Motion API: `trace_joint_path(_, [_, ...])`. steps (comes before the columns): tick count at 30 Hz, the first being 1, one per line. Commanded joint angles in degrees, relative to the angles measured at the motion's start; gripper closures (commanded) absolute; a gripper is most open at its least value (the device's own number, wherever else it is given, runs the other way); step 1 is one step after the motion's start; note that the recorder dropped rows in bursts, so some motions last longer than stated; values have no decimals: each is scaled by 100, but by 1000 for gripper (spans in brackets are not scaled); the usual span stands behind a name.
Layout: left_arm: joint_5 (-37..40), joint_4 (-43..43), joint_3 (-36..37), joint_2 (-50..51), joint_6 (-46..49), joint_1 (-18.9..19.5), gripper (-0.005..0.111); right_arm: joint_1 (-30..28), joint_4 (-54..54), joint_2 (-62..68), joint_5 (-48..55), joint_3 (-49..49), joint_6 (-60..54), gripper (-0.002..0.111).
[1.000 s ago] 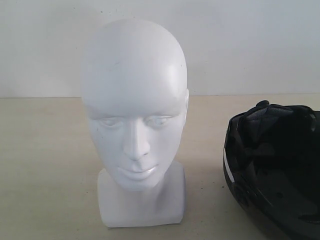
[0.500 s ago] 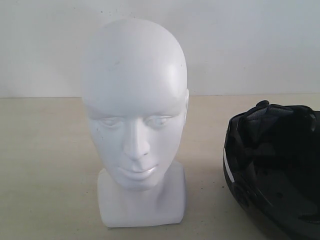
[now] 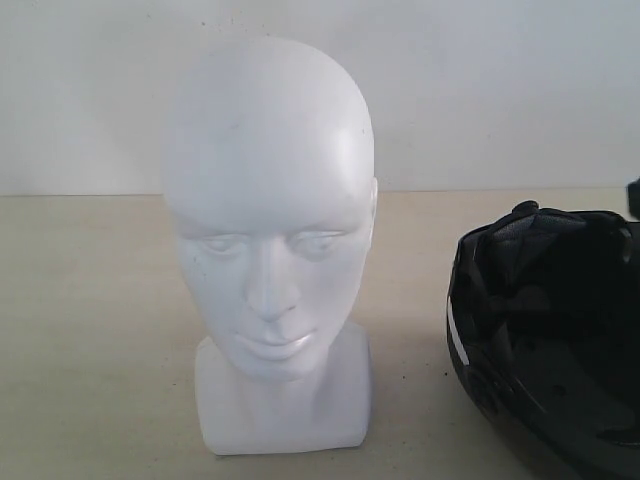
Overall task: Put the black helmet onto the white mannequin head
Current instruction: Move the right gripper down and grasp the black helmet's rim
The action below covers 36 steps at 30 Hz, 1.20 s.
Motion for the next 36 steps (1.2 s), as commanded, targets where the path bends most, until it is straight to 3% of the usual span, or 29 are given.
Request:
trace_joint_path(1, [-27,-54,21,-16,24,2,102,725,19,673,1174,-487,-50,109])
trace_joint_path(4, [-27,-54,21,-16,24,2,102,896,-20,1164,2138,-956,465,109])
trace_joint_path(13, [-27,-54,21,-16,24,2,102,896,30,1333,3049,-1151,662,109])
trace_joint_path(15, [-27,-54,21,-16,24,2,102,896,246,1420,3141,-1151,645,100])
trace_joint_path(20, [-27,-54,21,-16,24,2,102,896,388,1762,3173,-1151,645,53])
trace_joint_path(23, [-27,-54,21,-16,24,2,102,896,386,1978,3173,-1151,645,35])
trace_joint_path(36, [-27,-54,21,-16,24,2,102,896,524,2720,2688,-1151,645,31])
